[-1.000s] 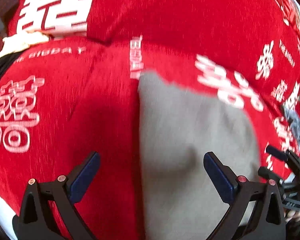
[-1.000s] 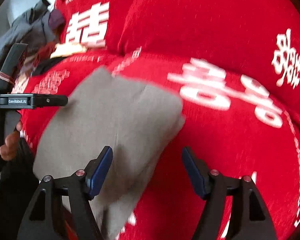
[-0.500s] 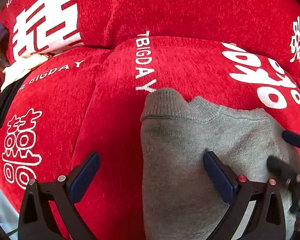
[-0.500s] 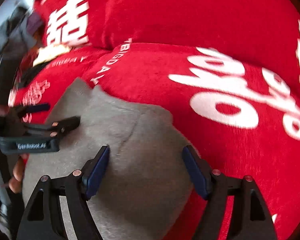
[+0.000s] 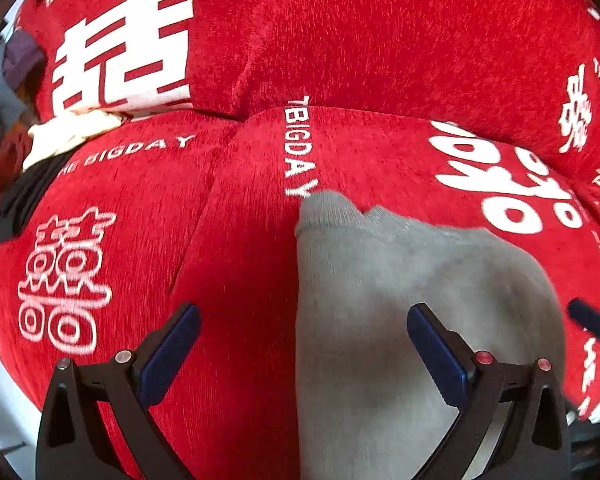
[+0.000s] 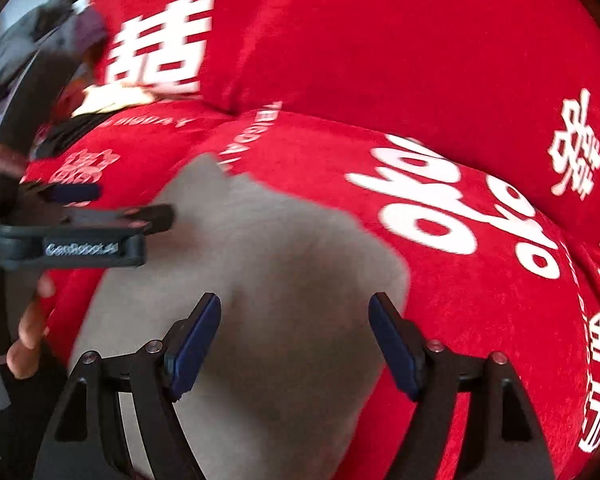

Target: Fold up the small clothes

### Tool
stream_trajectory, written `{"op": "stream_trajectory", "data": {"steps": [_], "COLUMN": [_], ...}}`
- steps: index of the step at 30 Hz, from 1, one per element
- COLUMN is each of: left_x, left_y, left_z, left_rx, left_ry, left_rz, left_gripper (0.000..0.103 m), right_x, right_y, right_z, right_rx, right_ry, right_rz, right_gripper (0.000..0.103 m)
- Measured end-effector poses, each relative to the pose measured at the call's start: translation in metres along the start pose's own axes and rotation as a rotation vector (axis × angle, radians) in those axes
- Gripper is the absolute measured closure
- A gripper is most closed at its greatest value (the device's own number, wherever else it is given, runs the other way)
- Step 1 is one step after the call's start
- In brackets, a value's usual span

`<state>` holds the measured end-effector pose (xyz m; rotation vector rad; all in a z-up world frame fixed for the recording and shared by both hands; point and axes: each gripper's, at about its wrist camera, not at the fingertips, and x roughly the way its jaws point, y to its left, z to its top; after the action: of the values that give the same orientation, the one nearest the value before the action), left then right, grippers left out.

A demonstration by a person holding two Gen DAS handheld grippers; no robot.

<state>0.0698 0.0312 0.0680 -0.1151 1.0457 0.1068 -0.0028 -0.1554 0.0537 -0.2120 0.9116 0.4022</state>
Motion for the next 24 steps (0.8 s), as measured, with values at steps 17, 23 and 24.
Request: {"op": "stream_trajectory", "data": {"steps": [17, 23, 24], "left_x": [-0.014, -0.043, -0.043], "left_y": [-0.002, -0.006, -0.007], "left_z": [-0.039, -0.061, -0.064], "left_rx": [0.054, 0.025, 0.030], "left_ry": [-0.005, -0.017, -0.015], "left_rz": [0.067, -0.039, -0.036], "left_gripper": [0.000, 0.000, 0.000], "right_x": [-0.021, -0.046, -0.043], "right_y": [-0.049, -0.004, 0.002], "right_z": [-0.051, -0.060, -0.062], "right_rx": [0.148, 0.065, 0.052], "right_ry": [-0.004, -0.037, -0.036], "right_rz": [-0.095, -0.039, -0.039], "right_gripper": [0.021, 0.021, 0.021]}}
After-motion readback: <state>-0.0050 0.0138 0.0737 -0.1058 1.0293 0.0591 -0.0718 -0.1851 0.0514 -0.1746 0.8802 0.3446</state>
